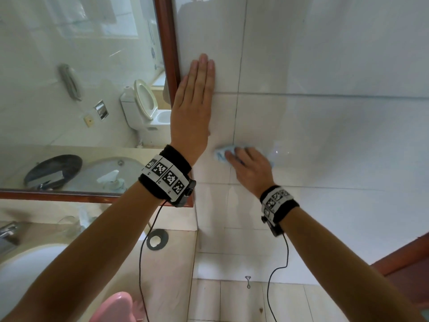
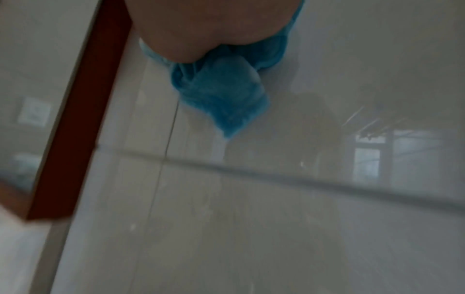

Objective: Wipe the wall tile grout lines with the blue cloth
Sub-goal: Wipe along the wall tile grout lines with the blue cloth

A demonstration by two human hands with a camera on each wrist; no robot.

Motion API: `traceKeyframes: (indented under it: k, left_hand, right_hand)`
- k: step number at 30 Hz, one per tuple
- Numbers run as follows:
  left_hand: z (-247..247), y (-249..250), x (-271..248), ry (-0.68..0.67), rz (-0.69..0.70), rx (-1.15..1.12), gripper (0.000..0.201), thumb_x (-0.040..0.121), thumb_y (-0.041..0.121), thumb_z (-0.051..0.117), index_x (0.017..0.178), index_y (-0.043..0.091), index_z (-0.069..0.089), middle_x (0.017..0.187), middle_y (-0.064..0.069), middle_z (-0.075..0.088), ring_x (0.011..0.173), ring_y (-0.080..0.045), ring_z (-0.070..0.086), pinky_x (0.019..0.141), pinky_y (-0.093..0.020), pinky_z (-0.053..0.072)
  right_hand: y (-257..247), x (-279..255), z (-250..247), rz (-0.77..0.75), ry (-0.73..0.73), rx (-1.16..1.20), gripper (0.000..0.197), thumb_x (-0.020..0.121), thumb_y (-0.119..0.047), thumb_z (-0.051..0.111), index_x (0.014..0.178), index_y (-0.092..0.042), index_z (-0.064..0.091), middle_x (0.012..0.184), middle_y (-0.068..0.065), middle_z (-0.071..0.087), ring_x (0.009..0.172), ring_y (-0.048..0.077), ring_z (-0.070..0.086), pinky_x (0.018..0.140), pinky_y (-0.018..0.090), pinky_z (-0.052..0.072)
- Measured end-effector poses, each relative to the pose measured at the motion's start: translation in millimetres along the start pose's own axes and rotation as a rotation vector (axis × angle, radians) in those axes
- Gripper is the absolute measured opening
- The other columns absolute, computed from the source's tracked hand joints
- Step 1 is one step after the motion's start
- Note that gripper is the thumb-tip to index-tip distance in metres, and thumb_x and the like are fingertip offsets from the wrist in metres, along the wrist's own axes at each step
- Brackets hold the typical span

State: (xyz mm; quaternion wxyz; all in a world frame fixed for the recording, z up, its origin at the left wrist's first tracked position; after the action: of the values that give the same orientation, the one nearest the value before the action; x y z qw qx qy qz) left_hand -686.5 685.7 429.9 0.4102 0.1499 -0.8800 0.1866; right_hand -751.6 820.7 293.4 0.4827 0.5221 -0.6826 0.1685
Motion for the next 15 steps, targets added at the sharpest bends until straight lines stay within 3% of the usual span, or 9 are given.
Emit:
traceKeyframes:
  k: [2,4,7,11,15]
  left_hand:
    - [-1.8,-1.7,-0.5,-0.01,0.025,-0.004,0.128,0.071,0.017,0.087,0.166,0.005,0.002,0.175,-0.014,0.003,0.162,-0.028,0.004,0.132,-0.036,0.001]
    - [-4.5,-3.1,-0.2,-0.018,0.037,-0.002,0.127,0.071,0.017,0.088,0.166,0.004,0.004,0.175,-0.015,0.004,0.162,-0.028,0.004,0.132,-0.036,0.001]
    - [-7.2,-2.4,-0.8,-0.02,0.041,0.004,0.122,0.074,0.015,0.085,0.166,0.004,0.005,0.175,-0.015,0.005,0.162,-0.028,0.006,0.132,-0.036,0.003]
    - [-9.3,-0.9,0.9,-0.015,0.032,0.025,0.116,0.078,0.014,0.082,0.166,0.003,0.006,0.174,-0.016,0.006,0.162,-0.029,0.007,0.132,-0.036,0.002]
    - [-9.1,1.0,1.0,0.017,0.041,-0.017,0.103,0.085,0.001,0.071,0.166,0.003,0.007,0.174,-0.015,0.006,0.162,-0.028,0.006,0.132,-0.037,0.004]
  right_hand:
    - [-10.1,-31.1,16.6,-0.028,-0.126,0.017,0.038,0.096,0.004,0.041,0.111,-0.006,0.074,0.109,0.01,0.057,0.087,0.028,0.049,0.072,0.042,0.053]
    - [-13.4,-37.6,18.8,-0.054,-0.175,0.035,0.035,0.092,0.001,0.045,0.11,-0.007,0.073,0.109,0.009,0.053,0.088,0.027,0.047,0.072,0.043,0.056]
    - [-10.6,-23.7,7.2,-0.115,-0.184,0.008,0.034,0.088,0.0,0.048,0.11,-0.007,0.074,0.099,0.012,0.062,0.087,0.027,0.047,0.067,0.041,0.057]
    - [18.4,43.6,-34.8,0.055,-0.007,-0.099,0.038,0.08,0.007,0.063,0.111,-0.011,0.075,0.099,0.013,0.065,0.081,0.029,0.051,0.058,0.038,0.047]
    - [54.6,132.3,-87.3,0.293,0.251,-0.13,0.024,0.089,-0.008,0.069,0.11,-0.016,0.077,0.101,0.012,0.067,0.09,0.025,0.052,0.061,0.025,0.035]
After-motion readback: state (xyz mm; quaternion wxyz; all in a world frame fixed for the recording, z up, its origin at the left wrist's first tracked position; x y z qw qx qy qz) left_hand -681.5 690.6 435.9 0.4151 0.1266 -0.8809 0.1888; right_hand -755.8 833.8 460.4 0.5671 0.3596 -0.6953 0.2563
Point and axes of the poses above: each hand's wrist, its own x-axis towards the middle knuckle, its own z-axis out of the palm, y = z × x, the point moved 6 cm from there along x, towards the middle knuckle
